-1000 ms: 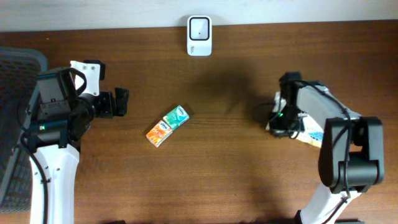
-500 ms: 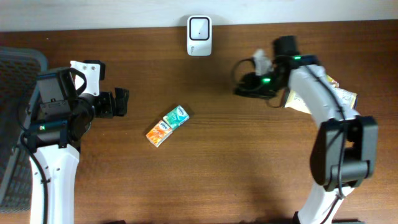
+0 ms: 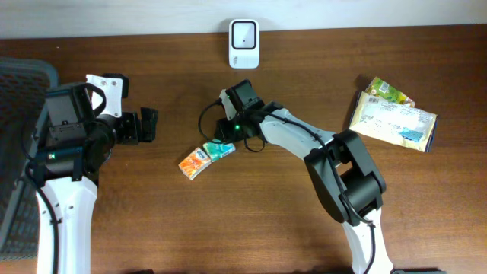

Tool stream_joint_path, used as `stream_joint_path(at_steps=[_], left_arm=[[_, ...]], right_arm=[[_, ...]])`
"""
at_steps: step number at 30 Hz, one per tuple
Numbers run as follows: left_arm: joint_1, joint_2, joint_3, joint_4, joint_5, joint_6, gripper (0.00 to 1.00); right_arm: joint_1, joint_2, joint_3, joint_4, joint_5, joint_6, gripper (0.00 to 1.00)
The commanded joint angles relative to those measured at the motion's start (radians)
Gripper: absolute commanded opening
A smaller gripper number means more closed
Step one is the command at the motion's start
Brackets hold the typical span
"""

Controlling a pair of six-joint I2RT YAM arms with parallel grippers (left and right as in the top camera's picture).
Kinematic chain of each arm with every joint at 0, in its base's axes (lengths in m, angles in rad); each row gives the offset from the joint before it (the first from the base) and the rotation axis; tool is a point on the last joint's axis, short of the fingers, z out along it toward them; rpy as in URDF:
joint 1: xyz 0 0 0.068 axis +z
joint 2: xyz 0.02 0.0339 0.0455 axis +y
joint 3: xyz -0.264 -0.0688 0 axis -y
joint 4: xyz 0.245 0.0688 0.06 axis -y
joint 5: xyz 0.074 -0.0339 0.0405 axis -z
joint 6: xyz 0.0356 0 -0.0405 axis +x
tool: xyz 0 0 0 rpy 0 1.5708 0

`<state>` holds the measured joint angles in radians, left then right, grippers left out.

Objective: Scan the item barcode
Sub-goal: 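Move the right gripper to the green tissue pack and grasp it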

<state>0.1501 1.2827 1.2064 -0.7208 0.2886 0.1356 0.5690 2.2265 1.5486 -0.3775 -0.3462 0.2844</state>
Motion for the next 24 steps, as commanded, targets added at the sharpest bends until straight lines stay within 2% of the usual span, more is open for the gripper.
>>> stream_joint_path(at_steps=[1, 3, 5, 7, 9, 13, 22, 24], left_arm=[[0.003, -0.006, 0.006, 0.001, 0.011, 0.016, 0.99], [0.003, -0.006, 0.006, 0.001, 0.011, 0.016, 0.99], [0.003, -0.006, 0.006, 0.001, 0.011, 0.016, 0.99], [0.003, -0.006, 0.006, 0.001, 0.011, 0.016, 0.99], [0.003, -0.006, 0.006, 0.001, 0.011, 0.016, 0.99], [0.003, -0.006, 0.006, 0.001, 0.011, 0.016, 0.99], [0.003, -0.006, 0.006, 0.001, 0.011, 0.016, 0.99], [0.003, -0.006, 0.006, 0.001, 0.011, 0.016, 0.99]], right_arm=[[-0.045, -0.029, 0.034, -0.092, -0.009, -0.004, 0.18], [-0.108, -0.067, 0.088, -0.286, -0.008, -0.060, 0.15], [-0.164, -0.085, 0.168, -0.600, -0.005, -0.290, 0.16], [-0.179, -0.085, 0.209, -0.709, 0.038, -0.371, 0.38], [-0.163, -0.085, 0.299, -0.718, 0.018, -0.556, 0.55], [-0.072, -0.041, 0.303, -0.678, -0.027, -0.840, 0.54], [-0.038, 0.082, 0.303, -0.658, -0.015, -0.845, 0.50], [-0.037, 0.086, 0.303, -0.650, 0.000, -0.826, 0.39]])
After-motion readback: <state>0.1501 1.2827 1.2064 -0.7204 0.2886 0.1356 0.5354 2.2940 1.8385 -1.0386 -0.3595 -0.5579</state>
